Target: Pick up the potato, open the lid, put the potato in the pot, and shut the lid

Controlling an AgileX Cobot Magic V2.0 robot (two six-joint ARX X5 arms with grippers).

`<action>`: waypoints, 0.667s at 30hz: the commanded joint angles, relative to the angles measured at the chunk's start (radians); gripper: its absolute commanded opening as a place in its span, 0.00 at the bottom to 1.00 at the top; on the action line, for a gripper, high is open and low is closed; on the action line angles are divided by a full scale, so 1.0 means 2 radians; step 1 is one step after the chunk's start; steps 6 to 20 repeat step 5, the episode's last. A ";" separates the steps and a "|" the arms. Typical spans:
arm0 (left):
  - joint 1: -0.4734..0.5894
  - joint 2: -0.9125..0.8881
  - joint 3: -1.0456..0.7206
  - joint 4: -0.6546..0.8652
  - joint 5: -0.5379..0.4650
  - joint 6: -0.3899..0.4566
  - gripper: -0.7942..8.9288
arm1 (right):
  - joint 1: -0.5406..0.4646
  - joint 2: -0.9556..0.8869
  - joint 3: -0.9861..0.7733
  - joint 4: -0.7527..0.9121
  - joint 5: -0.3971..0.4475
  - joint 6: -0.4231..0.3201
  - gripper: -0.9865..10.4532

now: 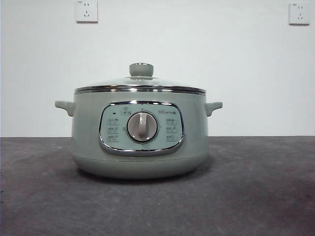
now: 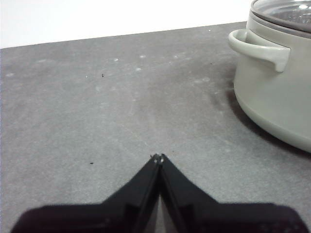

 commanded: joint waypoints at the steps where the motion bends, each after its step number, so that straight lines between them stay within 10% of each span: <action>1: 0.002 0.000 -0.005 0.003 0.002 -0.003 0.08 | -0.001 -0.001 -0.004 0.001 0.002 0.005 0.09; 20: 0.002 0.000 -0.005 0.003 0.002 -0.003 0.08 | -0.001 -0.001 -0.004 0.001 0.002 0.005 0.09</action>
